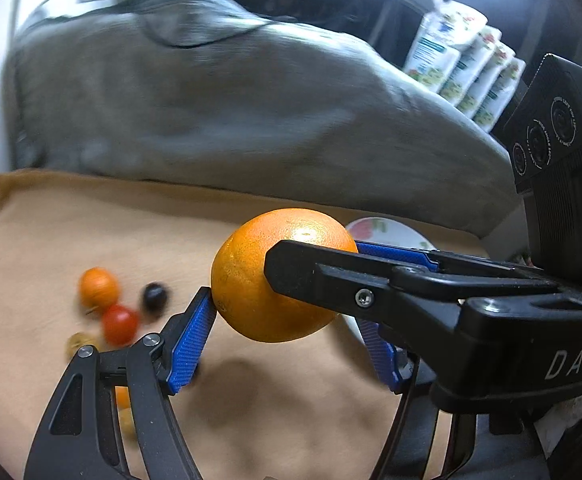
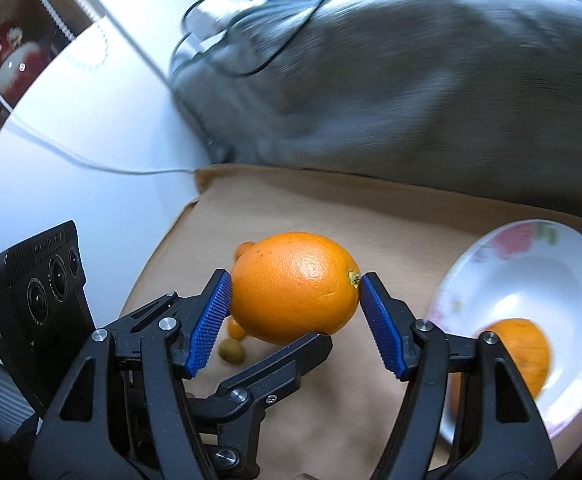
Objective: Organize fruits
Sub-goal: 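Carry the large orange to the plate and lower it beside the bumpy orange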
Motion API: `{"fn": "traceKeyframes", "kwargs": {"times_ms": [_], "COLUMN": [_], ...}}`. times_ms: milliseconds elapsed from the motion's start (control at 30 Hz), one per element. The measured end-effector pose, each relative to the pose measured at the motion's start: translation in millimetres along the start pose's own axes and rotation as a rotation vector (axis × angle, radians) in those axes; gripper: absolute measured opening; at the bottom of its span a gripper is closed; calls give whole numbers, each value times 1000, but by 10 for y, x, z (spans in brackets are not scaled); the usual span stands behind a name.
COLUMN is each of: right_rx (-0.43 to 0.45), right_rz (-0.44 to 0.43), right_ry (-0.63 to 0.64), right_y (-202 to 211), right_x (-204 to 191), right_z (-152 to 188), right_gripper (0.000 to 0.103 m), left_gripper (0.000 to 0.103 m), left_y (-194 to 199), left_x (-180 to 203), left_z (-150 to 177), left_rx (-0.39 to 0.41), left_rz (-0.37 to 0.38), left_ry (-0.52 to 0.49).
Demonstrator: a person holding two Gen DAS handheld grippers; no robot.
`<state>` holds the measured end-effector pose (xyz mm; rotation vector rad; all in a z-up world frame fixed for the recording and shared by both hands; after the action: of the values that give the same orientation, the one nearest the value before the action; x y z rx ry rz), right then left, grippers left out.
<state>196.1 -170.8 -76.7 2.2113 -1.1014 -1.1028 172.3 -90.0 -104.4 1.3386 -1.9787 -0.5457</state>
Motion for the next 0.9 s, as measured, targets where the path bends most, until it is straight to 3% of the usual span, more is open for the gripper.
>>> {"fn": "traceKeyframes", "kwargs": {"times_ms": [433, 900], "right_rx": [72, 98], "right_rz": [65, 104], "right_ry": [-113, -181], "right_y": [477, 641], "right_x": [903, 1348], "right_z": [-51, 6], "right_gripper": [69, 69], "left_gripper": [70, 70], "left_y": [-505, -889], "left_x": [696, 1083], "left_z": [-189, -225], "left_rx": [-60, -119], "left_rz": [70, 104], "left_ry": [-115, -158]}}
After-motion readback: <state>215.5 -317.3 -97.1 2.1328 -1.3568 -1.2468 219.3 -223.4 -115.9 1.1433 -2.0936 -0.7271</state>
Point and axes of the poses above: each gripper's, at about its wrist camera, not at the fingertips, and y roughly against the way its jaws point, x to its right, z to its underside, the point moved 7 cm from there along -y, roughly the way its jaws point, and after that the axes turned 2 degrees about x, right-handed, at the moved point
